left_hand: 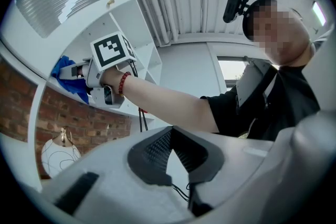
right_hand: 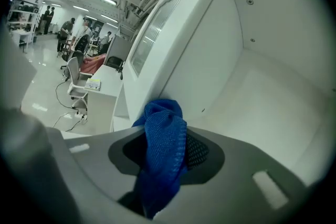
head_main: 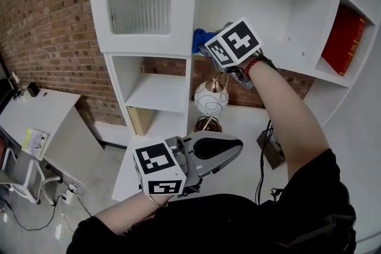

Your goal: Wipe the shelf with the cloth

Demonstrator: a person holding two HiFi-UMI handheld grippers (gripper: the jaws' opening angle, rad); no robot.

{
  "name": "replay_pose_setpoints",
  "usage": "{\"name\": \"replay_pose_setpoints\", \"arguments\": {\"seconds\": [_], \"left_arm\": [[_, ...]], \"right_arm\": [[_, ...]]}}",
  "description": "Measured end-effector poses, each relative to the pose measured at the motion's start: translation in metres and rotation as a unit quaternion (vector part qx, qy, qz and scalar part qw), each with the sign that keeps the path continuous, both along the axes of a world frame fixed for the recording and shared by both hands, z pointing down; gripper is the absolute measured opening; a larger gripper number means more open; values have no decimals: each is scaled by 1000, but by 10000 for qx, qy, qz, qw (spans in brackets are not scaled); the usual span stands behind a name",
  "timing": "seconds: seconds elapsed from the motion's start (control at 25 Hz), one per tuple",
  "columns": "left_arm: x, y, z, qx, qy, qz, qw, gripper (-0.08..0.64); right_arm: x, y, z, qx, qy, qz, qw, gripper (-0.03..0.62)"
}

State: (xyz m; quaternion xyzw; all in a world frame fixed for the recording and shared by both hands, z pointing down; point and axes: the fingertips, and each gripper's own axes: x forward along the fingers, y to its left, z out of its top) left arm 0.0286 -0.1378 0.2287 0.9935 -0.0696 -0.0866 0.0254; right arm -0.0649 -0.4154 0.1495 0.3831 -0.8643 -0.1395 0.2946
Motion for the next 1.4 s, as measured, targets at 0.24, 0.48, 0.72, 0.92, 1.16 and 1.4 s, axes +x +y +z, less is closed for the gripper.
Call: {"name": "replay_pose_setpoints", "arguments": {"seconds": [0.24,0.48,0.72,0.92,1.16,1.4], "left_arm": [[21,4,8,10,-128,175,9998,-2],[50,10,12,-98,-192,527,9984,-2],[75,22,19,-111,-310,877,9956,-2],[82,26,19,-150,-293,1001,9944,-2],[79,27,19,-146,-274,1054,9939,-2],[65,25,20,-84,-191,995,9948,-2]], "right_arm": [[28,-5,1,31,-403,548,9977,141],[93,-8,0,30,-767,1038,9916,141],[154,-8,1,-5,-916,1549,9837,141],[201,-9,1,-13,-1086,1986,9740,141],[246,-10,1,-32,-1344,2405,9613,141],[293,-7,1,71,-1514,2929,9440,143]]}}
